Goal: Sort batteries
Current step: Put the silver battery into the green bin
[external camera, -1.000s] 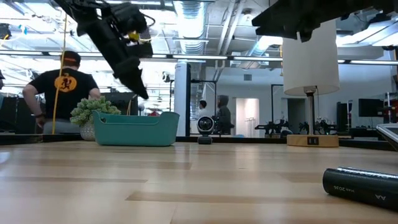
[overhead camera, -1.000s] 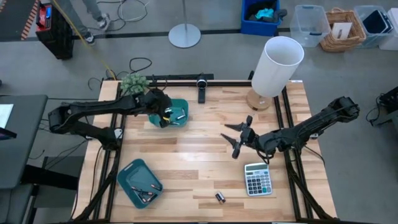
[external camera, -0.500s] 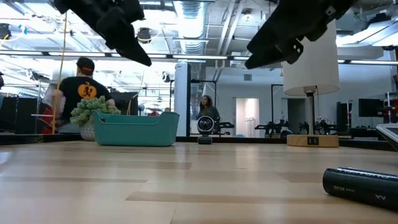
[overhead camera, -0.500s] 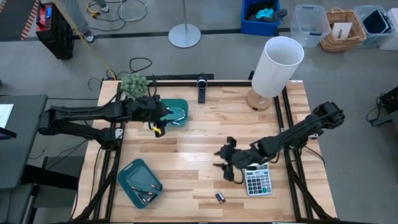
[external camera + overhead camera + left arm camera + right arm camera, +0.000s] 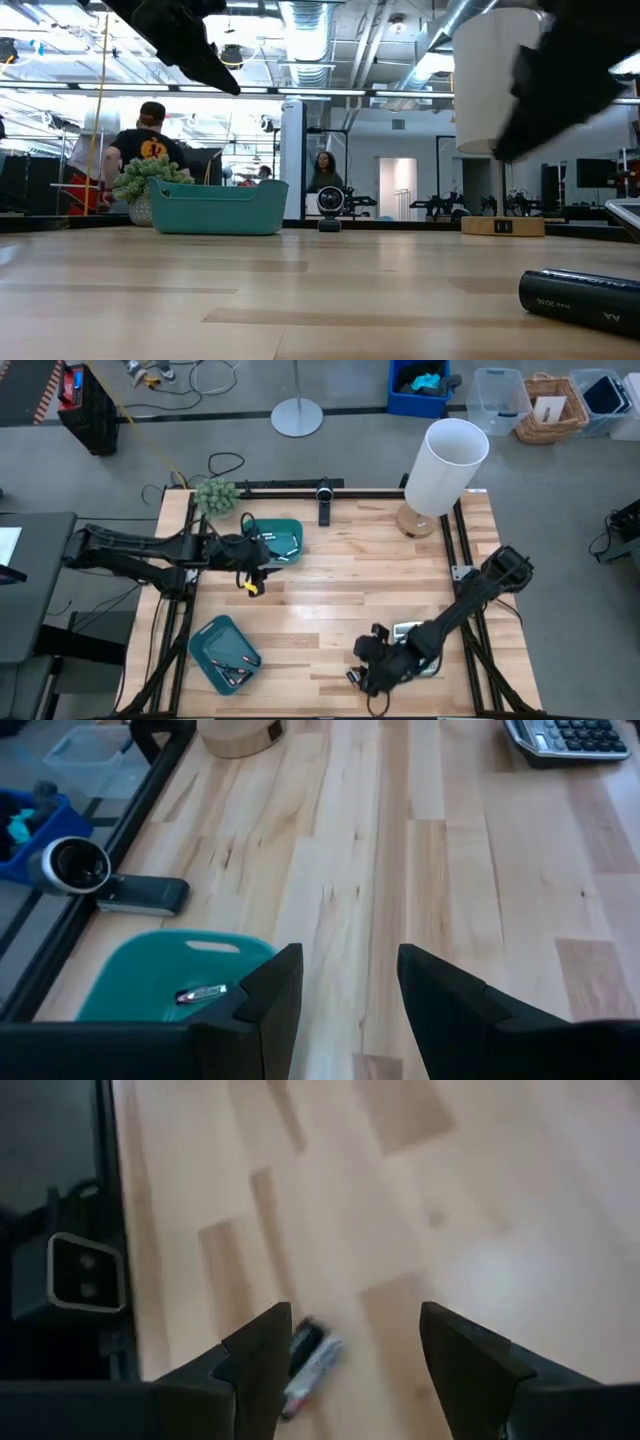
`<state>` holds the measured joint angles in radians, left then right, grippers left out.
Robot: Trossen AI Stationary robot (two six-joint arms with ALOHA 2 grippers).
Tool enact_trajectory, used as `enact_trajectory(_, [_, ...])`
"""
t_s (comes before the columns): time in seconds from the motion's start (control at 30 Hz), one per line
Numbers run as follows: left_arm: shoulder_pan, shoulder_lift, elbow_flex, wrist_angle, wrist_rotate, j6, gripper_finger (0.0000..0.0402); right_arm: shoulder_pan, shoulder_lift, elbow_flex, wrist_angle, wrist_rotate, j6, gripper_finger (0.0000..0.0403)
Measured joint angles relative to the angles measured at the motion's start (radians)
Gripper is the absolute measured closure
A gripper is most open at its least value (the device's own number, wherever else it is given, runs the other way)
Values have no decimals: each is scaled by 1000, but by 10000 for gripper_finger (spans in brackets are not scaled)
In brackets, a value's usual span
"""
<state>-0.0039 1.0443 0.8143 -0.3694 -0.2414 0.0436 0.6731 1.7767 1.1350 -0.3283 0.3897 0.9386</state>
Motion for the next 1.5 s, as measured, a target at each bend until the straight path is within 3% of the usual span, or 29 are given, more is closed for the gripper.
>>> enact_trajectory(0.43, [-124,0,0,4,-128,-52,242,81,207,168,-148,59,163,164])
enact_trajectory(1.1, [-156,1,0,2,-168,-72,242,124,242,169,-174,170,240,164])
enact_trajectory(1.5, [-156,1,0,2,-168,-72,242,123,242,169,-196,173,248,164])
